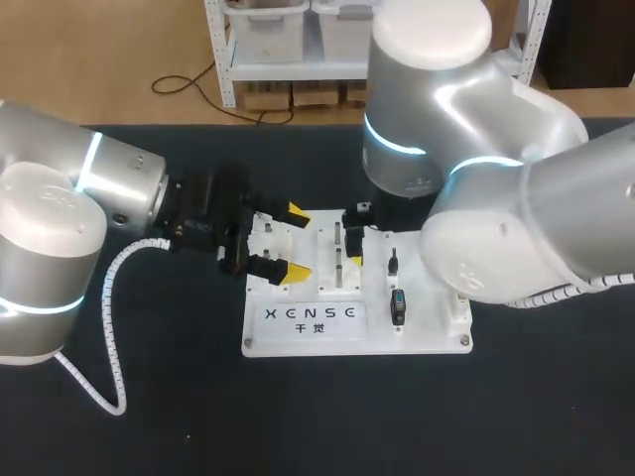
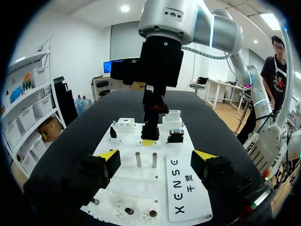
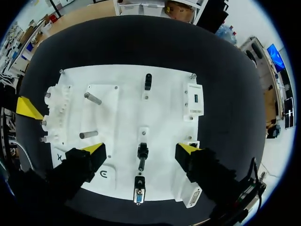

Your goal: Insert the Ethernet cable into its matching sockets.

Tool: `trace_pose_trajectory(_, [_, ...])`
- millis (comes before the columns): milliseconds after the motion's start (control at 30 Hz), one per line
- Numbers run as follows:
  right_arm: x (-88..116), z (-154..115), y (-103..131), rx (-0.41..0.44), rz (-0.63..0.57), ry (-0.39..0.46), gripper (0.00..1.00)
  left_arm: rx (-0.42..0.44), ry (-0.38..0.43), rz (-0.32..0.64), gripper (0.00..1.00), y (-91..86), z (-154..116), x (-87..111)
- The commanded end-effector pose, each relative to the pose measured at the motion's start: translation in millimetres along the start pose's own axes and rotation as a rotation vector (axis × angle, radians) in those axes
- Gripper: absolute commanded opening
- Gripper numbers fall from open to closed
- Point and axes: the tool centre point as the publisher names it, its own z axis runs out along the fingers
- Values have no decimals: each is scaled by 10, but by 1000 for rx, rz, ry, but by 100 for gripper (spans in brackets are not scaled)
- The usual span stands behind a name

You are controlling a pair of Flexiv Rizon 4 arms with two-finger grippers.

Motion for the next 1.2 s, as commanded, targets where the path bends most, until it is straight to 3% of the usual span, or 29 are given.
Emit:
trace_pose_trajectory(33, [4, 20, -13, 2, 3, -2, 95, -3, -4, 2, 100, -5, 4, 13])
trace_pose_trajectory(67, [6, 26, -18, 3, 4, -1, 68, -3, -4, 2, 100, -5, 4, 13])
trace_pose_trajectory(100, [8, 30, -20, 4, 4, 0, 49, -3, -4, 2, 100, -5, 4, 13])
trace_pose_trajectory(200, [12, 38, -23, 3, 3, 3, 45, -3, -4, 2, 100, -5, 4, 13])
trace_pose_trajectory(267, [14, 46, -25, 2, 1, 4, 34, -3, -4, 2, 100, -5, 4, 13])
trace_pose_trajectory(500, [15, 58, -31, -2, -5, 10, 27, -3, -4, 2, 100, -5, 4, 13])
trace_pose_trajectory(600, [26, 52, -32, -3, -7, 12, 0, -3, -4, 2, 100, -5, 4, 13])
trace_pose_trajectory(867, [38, 39, -47, -17, -18, 17, 0, -3, -4, 2, 100, -5, 4, 13])
trace_pose_trajectory(1200, [-11, -267, -193, -80, -18, 30, 0, -3, -4, 2, 100, -5, 4, 13])
